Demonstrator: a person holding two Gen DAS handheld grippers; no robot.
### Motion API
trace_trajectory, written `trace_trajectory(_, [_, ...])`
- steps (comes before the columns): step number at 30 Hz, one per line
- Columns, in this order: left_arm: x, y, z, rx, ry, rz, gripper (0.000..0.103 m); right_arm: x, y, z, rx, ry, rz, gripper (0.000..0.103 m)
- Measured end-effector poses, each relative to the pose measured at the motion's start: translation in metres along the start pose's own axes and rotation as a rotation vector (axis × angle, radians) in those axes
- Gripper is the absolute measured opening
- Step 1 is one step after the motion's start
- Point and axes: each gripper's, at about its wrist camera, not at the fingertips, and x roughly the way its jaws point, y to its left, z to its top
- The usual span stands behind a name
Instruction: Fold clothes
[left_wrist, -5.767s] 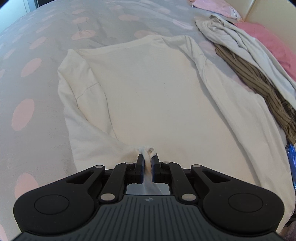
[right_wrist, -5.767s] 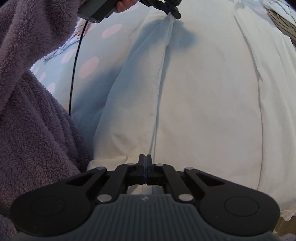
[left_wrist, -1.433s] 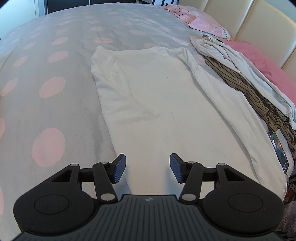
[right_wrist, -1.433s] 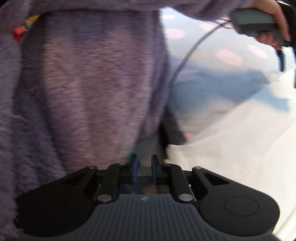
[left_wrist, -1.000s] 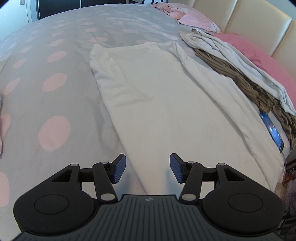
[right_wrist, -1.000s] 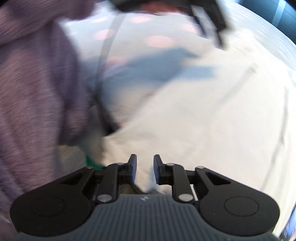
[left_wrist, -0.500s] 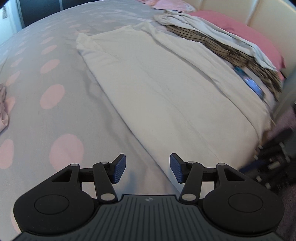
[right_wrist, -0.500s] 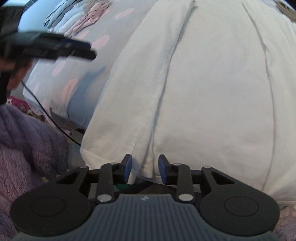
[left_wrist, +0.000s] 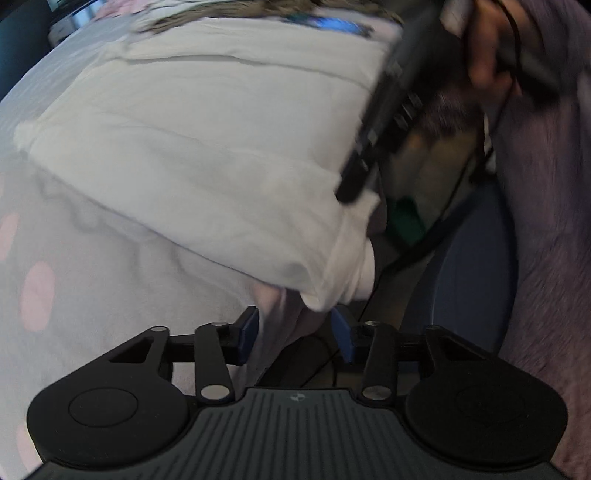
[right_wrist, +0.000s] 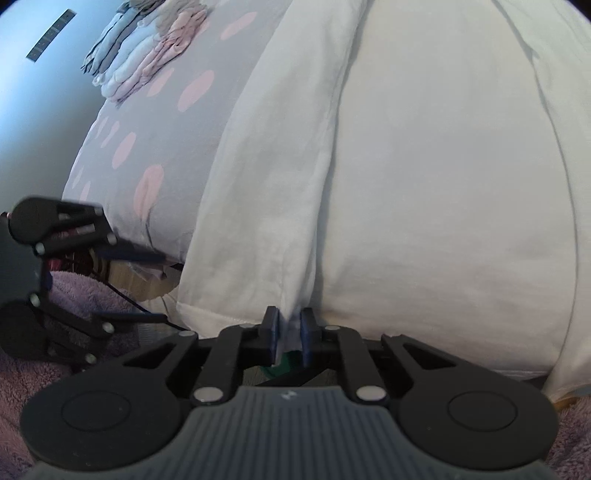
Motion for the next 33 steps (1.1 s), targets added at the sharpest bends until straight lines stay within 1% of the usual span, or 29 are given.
trace_trajectory(2, [0.006,-0.011,0.000,0.094,0.002,0.033,0.032,0.014,0.006,0.002,0.014,-0.011,-0.020,0.013])
trace_trajectory(5, [0.014,-0.027,0.002,0.231,-0.019,0.111,0.025,0.012,0.007,-0.004,0.022,-0.021,-0.026,0.013])
trace_trajectory(7, [0.019,-0.036,0.004,0.306,-0.039,0.134,0.023,0.011,0.006,-0.005,0.030,-0.024,-0.034,0.013])
trace_trajectory(8, [0.022,-0.041,0.004,0.345,-0.044,0.143,0.020,0.011,0.006,-0.006,0.036,-0.026,-0.039,0.013])
trace_trajectory(10, [0.027,-0.052,0.004,0.433,-0.052,0.169,0.017,0.009,0.002,-0.005,0.054,-0.033,-0.043,0.013])
trace_trajectory(12, [0.033,-0.063,0.001,0.526,-0.054,0.208,0.010,0.005,-0.001,-0.004,0.071,-0.042,-0.033,0.012])
trace_trajectory(13, [0.036,-0.065,0.001,0.541,-0.046,0.217,0.008,0.003,-0.001,-0.004,0.080,-0.049,-0.024,0.012])
trace_trajectory(14, [0.038,-0.064,0.002,0.521,-0.031,0.216,0.004,-0.001,-0.002,-0.004,0.089,-0.058,-0.009,0.011])
trace_trajectory(16, [0.037,-0.057,0.005,0.434,-0.008,0.195,0.003,-0.012,-0.002,-0.002,0.114,-0.094,0.047,0.011])
trace_trajectory(18, [0.027,-0.044,0.008,0.299,-0.007,0.150,0.003,-0.028,-0.001,0.001,0.134,-0.144,0.116,0.011])
trace_trajectory(20, [0.012,-0.025,0.013,0.105,-0.024,0.086,0.002,-0.043,0.000,0.004,0.145,-0.191,0.179,0.011])
trace_trajectory(21, [0.005,-0.014,0.015,-0.001,-0.034,0.052,0.002,-0.048,0.001,0.006,0.147,-0.205,0.197,0.011])
trace_trajectory(22, [-0.002,-0.003,0.016,-0.108,-0.045,0.017,0.002,-0.052,0.003,0.007,0.139,-0.215,0.199,0.011])
trace_trajectory(24, [-0.009,0.021,0.013,-0.342,-0.044,-0.069,0.001,-0.053,0.006,0.010,0.113,-0.212,0.174,0.010])
trace_trajectory(26, [-0.008,0.042,0.003,-0.546,-0.022,-0.161,0.001,-0.048,0.008,0.010,0.105,-0.188,0.152,0.010])
trace_trajectory(27, [-0.005,0.049,-0.003,-0.623,0.006,-0.194,0.001,-0.045,0.009,0.009,0.100,-0.170,0.140,0.010])
trace_trajectory(29, [0.005,0.056,-0.014,-0.722,0.071,-0.240,0.000,-0.033,0.015,0.009,0.063,-0.135,0.089,0.011])
trace_trajectory(31, [0.016,0.053,-0.022,-0.742,0.142,-0.243,0.000,-0.025,0.019,0.006,0.021,-0.100,0.021,0.011])
trace_trajectory(33, [0.024,0.050,-0.026,-0.725,0.188,-0.228,0.000,-0.017,0.021,0.002,-0.007,-0.061,-0.028,0.013])
